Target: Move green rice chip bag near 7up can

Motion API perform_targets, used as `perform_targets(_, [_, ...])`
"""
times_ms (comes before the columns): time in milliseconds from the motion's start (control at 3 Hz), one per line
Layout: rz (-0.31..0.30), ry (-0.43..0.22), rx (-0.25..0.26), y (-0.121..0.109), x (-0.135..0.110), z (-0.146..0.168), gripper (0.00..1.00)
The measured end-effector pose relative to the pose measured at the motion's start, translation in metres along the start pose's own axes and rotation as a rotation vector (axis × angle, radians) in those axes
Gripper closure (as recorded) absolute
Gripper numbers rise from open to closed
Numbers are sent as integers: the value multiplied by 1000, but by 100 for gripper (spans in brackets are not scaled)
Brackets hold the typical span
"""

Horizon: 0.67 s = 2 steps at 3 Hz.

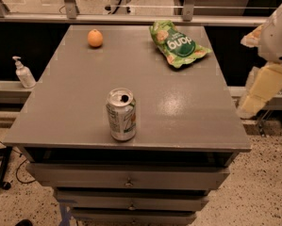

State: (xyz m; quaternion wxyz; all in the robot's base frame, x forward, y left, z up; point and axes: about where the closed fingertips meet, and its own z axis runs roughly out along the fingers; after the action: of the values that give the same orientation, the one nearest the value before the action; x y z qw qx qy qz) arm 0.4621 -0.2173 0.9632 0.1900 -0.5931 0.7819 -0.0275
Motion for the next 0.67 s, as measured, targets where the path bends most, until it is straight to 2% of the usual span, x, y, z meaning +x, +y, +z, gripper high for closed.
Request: perform_targets(667, [75,-214,71,-86,-31,77,0])
